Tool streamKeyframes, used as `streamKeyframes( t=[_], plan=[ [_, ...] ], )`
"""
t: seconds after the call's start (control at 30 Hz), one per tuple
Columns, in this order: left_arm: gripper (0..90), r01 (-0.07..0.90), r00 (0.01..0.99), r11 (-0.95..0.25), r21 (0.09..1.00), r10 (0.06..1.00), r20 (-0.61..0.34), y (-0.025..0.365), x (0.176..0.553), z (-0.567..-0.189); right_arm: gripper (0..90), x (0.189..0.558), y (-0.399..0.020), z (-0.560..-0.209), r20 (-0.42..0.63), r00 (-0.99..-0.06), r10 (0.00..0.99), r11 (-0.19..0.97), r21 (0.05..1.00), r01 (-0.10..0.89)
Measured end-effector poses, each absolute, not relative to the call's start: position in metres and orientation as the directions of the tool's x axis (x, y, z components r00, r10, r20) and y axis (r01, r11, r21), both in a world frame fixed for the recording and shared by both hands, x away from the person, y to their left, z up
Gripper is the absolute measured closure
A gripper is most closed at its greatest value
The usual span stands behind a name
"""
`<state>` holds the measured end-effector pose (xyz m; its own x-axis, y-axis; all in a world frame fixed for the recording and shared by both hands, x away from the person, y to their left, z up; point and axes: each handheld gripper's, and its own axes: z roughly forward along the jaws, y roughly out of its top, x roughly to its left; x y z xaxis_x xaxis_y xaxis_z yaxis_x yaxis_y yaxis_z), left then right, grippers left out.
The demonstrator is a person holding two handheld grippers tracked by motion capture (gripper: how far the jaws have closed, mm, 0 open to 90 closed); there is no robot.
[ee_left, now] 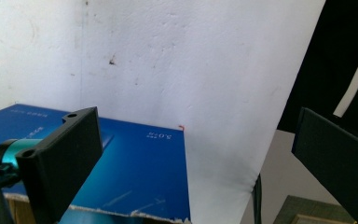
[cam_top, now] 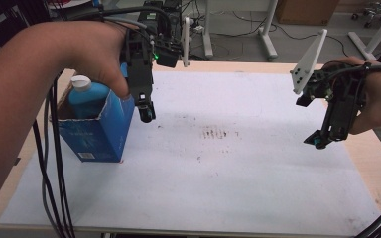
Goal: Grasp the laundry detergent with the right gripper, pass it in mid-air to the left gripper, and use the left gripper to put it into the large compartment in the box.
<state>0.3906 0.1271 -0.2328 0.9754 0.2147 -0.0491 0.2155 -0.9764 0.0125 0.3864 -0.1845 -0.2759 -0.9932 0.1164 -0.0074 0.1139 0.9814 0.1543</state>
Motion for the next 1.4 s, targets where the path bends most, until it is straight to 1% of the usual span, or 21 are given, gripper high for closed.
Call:
streamKeyframes(
  t=[0.53, 0.83, 0.9, 0.93, 1.13, 1.3, 1.4],
  plan=[
    [1.7, 0.191, 0.979, -0.982, 0.013, 0.189, -0.071, 0.115, 0.4, -0.249, 0.6, 0.394, -0.179, -0.283, -0.007, -0.996, 0.088, 0.987, 0.139, 0.086],
    [1.7, 0.162, 0.985, -0.986, 0.033, 0.16, -0.07, 0.104, 0.402, -0.25, 0.6, 0.397, -0.181, -0.285, -0.003, -0.996, 0.093, 0.987, 0.131, 0.091],
    [1.7, 0.168, 0.984, -0.985, 0.03, 0.165, -0.073, 0.103, 0.401, -0.249, 0.6, 0.397, -0.181, -0.286, -0.003, -0.996, 0.094, 0.987, 0.129, 0.093],
    [1.7, 0.153, 0.986, -0.987, 0.037, 0.151, -0.068, 0.101, 0.402, -0.249, 0.6, 0.397, -0.181, -0.286, -0.002, -0.995, 0.098, 0.987, 0.125, 0.096],
    [1.7, 0.153, 0.986, -0.988, 0.037, 0.15, -0.066, 0.098, 0.402, -0.25, 0.6, 0.398, -0.182, -0.288, 0.001, -0.995, 0.098, 0.989, 0.113, 0.097],
    [1.7, 0.149, 0.987, -0.988, 0.029, 0.147, -0.058, 0.098, 0.401, -0.25, 0.6, 0.398, -0.183, -0.284, -0.005, -0.995, 0.101, 0.985, 0.144, 0.099],
    [1.7, 0.153, 0.987, -0.988, 0.036, 0.151, -0.054, 0.099, 0.402, -0.249, 0.6, 0.399, -0.183, -0.285, -0.004, -0.995, 0.103, 0.986, 0.136, 0.102]
  ],
)
